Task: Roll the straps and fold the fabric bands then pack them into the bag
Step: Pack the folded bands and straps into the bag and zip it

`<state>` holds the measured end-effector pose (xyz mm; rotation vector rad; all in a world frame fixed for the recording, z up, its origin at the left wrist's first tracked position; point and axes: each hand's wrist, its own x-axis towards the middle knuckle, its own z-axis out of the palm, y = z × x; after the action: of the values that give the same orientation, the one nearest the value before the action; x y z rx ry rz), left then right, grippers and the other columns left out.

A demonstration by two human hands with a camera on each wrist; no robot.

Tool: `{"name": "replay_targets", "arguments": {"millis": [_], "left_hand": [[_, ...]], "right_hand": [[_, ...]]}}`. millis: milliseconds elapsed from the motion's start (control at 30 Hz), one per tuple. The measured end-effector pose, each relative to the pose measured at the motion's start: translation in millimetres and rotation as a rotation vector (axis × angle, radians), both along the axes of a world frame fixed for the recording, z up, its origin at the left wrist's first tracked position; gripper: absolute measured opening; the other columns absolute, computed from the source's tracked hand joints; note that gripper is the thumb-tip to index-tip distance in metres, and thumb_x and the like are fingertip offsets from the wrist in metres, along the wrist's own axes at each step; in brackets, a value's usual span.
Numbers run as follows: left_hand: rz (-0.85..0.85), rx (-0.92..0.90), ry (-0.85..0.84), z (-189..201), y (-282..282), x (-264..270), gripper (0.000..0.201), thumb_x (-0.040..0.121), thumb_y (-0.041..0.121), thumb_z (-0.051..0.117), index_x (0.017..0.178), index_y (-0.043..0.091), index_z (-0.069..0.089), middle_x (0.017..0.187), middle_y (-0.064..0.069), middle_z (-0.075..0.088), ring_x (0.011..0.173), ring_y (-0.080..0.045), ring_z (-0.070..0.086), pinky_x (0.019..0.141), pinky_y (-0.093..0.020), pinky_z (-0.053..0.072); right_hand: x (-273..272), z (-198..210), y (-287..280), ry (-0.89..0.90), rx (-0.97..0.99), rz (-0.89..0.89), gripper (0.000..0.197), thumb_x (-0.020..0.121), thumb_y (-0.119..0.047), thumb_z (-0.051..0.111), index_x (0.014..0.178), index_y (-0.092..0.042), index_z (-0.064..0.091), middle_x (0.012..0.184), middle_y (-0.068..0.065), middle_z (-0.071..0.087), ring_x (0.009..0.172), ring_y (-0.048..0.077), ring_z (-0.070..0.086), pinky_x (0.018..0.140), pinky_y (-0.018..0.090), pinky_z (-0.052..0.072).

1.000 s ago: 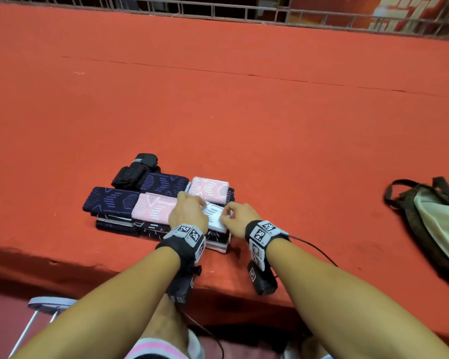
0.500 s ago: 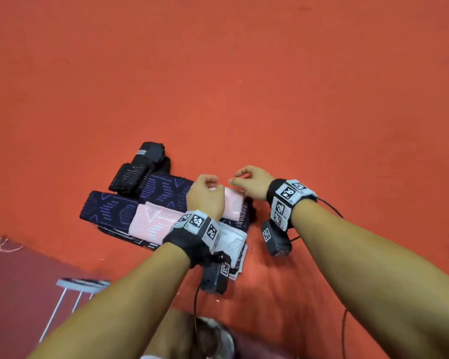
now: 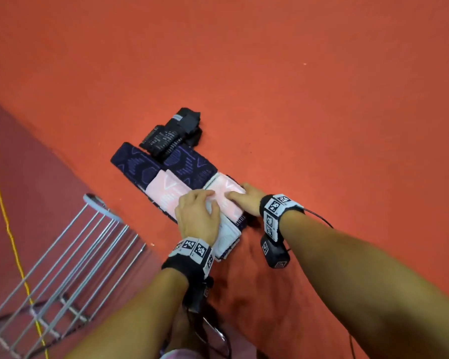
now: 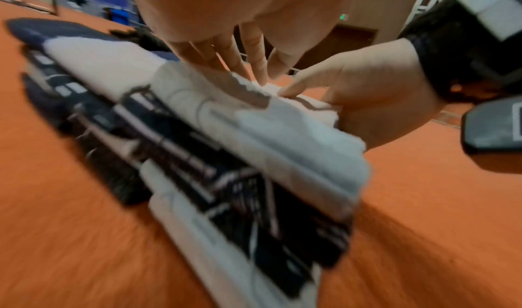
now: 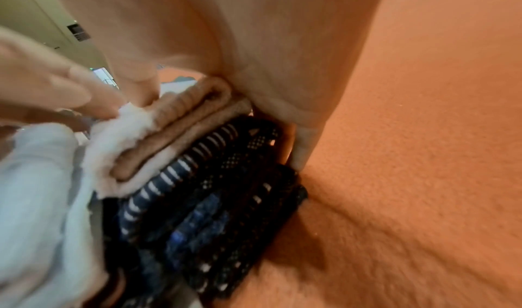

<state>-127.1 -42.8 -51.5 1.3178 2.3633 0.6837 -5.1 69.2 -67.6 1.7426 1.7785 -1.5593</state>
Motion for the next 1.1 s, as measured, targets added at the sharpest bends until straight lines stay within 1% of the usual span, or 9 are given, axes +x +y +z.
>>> {"name": "replay_targets", "arguments": {"millis": [200, 333, 433, 533, 600, 700, 933, 1033, 1100], "left_hand": [[0.420, 0.000, 0.000, -10, -53, 18, 0.057, 0.080, 0.034, 0.074, 0.132, 0.025, 0.054, 0.132, -0.005, 0.049, 0.122, -0.027, 0.045, 0.102, -0.047, 0.039], [0.766, -0.025, -0.444, -25, -64, 28, 0.091, 0.074, 0.050, 0.082, 0.145, 0.013, 0.037, 0.137, -0.013, 0.046, 0.124, -0.032, 0.051, 0.106, -0.045, 0.042], [0.929, -0.126, -0.799, -33, -59, 30, 0.094, 0.075, 0.058, 0.079, 0.143, 0.004, 0.041, 0.137, -0.010, 0.053, 0.125, -0.029, 0.054, 0.106, -0.034, 0.040], [0.919, -0.161, -0.915, -37, -56, 30, 0.061, 0.078, 0.055, 0.078, 0.111, 0.006, 0.063, 0.115, -0.005, 0.066, 0.101, -0.021, 0.062, 0.092, -0.029, 0.045], [0.912, -0.159, -0.964, -36, -58, 30, 0.049, 0.079, 0.050, 0.080, 0.099, 0.010, 0.060, 0.104, -0.003, 0.065, 0.094, -0.021, 0.061, 0.086, -0.028, 0.046], [0.878, -0.167, -0.977, -30, -59, 31, 0.082, 0.063, 0.059, 0.086, 0.119, 0.006, 0.057, 0.115, -0.006, 0.067, 0.101, -0.025, 0.065, 0.092, -0.037, 0.051], [0.690, -0.194, -1.069, -18, -47, 59, 0.105, 0.038, 0.054, 0.087, 0.122, 0.012, 0.041, 0.110, -0.008, 0.067, 0.097, -0.030, 0.069, 0.092, -0.051, 0.056], [0.513, -0.253, -1.050, -7, -32, 82, 0.080, 0.065, 0.039, 0.089, 0.123, 0.010, 0.042, 0.107, -0.007, 0.066, 0.096, -0.027, 0.068, 0.090, -0.048, 0.057], [0.407, -0.282, -1.040, -4, -22, 100, 0.061, 0.076, 0.029, 0.085, 0.120, 0.011, 0.046, 0.105, -0.006, 0.068, 0.093, -0.025, 0.068, 0.088, -0.045, 0.057]], "right_hand": [[3, -5, 4, 0.013, -0.029, 0.030, 0.073, 0.084, -0.054, 0.066, 0.141, -0.012, 0.048, 0.133, 0.009, 0.060, 0.115, 0.031, 0.060, 0.092, 0.033, 0.045], [3, -13, 9, 0.002, -0.061, 0.042, 0.095, 0.059, -0.070, 0.067, 0.134, -0.012, 0.057, 0.124, 0.010, 0.067, 0.105, 0.028, 0.065, 0.093, 0.035, 0.050], [5, -20, 11, -0.031, -0.072, 0.055, 0.112, 0.045, -0.079, 0.064, 0.134, -0.011, 0.057, 0.126, 0.011, 0.066, 0.107, 0.031, 0.065, 0.099, 0.041, 0.050], [7, -16, 4, -0.056, -0.092, 0.029, 0.104, 0.053, -0.076, 0.066, 0.132, -0.010, 0.056, 0.125, 0.011, 0.064, 0.109, 0.033, 0.062, 0.102, 0.044, 0.048], [15, -19, -3, -0.044, -0.124, -0.012, 0.100, 0.049, -0.076, 0.069, 0.126, -0.013, 0.060, 0.120, 0.009, 0.066, 0.106, 0.033, 0.064, 0.101, 0.045, 0.049], [30, -30, -11, 0.010, -0.152, -0.117, 0.101, 0.040, -0.077, 0.073, 0.120, -0.015, 0.065, 0.111, 0.008, 0.072, 0.097, 0.031, 0.069, 0.097, 0.046, 0.053], [93, 0, -49, 0.126, -0.199, -0.440, 0.071, 0.063, -0.058, 0.075, 0.113, -0.009, 0.066, 0.100, 0.009, 0.075, 0.091, 0.029, 0.072, 0.089, 0.040, 0.055], [134, 4, -64, 0.208, -0.179, -0.677, 0.077, 0.049, -0.056, 0.079, 0.109, -0.007, 0.069, 0.092, 0.010, 0.077, 0.086, 0.031, 0.075, 0.087, 0.045, 0.059], [159, 10, -73, 0.261, -0.146, -0.812, 0.071, 0.051, -0.052, 0.080, 0.105, -0.006, 0.071, 0.090, 0.009, 0.078, 0.085, 0.030, 0.075, 0.088, 0.047, 0.059]]}}
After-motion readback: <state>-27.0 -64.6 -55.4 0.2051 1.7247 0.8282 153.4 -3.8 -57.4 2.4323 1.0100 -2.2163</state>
